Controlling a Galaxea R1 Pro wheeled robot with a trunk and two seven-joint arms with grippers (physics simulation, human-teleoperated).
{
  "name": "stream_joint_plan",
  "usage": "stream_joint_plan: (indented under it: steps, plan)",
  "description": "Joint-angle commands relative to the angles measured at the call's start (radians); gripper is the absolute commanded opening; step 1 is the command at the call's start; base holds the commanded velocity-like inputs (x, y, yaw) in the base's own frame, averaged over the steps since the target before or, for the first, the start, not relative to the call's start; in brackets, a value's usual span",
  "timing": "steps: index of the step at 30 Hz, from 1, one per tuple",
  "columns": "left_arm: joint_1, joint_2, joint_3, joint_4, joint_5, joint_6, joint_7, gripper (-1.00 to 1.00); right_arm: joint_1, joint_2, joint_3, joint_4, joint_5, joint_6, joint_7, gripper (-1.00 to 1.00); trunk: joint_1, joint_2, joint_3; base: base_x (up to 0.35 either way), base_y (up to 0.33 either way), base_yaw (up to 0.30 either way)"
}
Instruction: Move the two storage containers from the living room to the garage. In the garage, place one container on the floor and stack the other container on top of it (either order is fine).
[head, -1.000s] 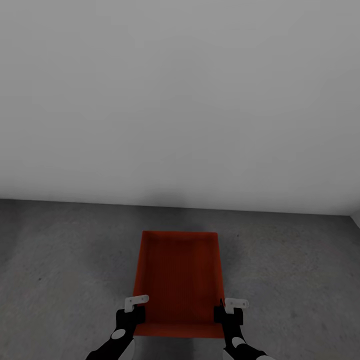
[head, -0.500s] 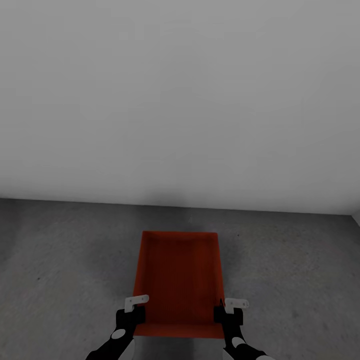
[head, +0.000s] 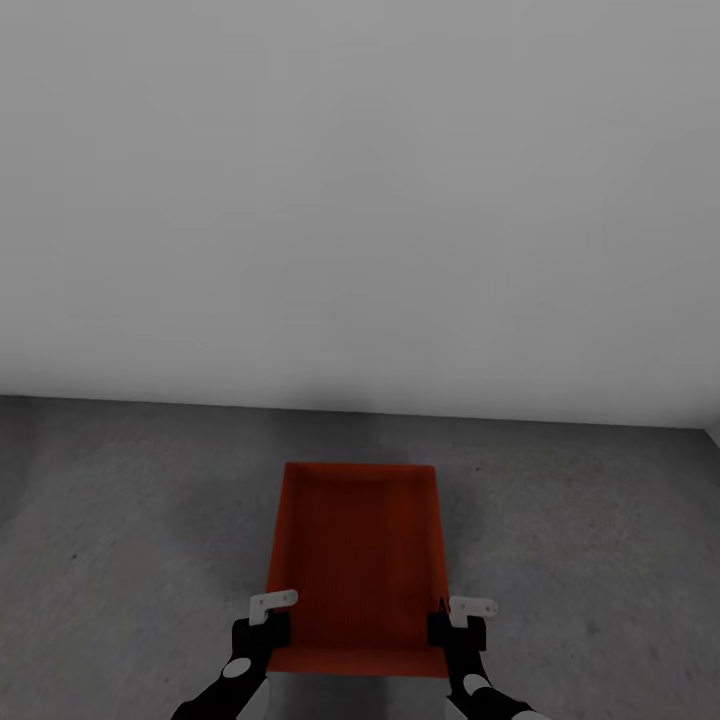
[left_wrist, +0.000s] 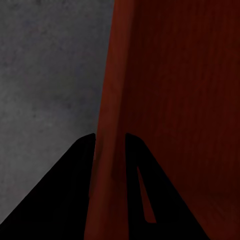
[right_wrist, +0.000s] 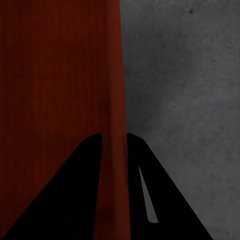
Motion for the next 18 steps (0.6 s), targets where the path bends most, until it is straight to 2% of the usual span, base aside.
stream_joint_plan:
  steps: [1, 8, 18]
  plan:
    - [-0.001, 0.001, -0.002, 0.003, 0.014, 0.039, -0.003, -1.0, -0.001, -0.007, -0.004, -0.002, 0.008, -0.04, 0.003, -1.0, 0.0, 0.0, -0.001, 0.0, 0.0, 0.0]
    - [0.0, 0.001, -0.002, 0.003, 0.014, 0.039, -0.003, -1.0, -0.001, -0.008, -0.004, -0.002, 0.007, -0.039, 0.003, -1.0, 0.0, 0.0, -0.001, 0.0, 0.0, 0.0]
    - [0.0, 0.002, -0.002, 0.003, 0.014, 0.039, -0.004, -1.0, -0.001, -0.007, -0.004, -0.002, 0.009, -0.04, 0.003, -1.0, 0.034, -0.063, -0.029, 0.0, 0.0, 0.0]
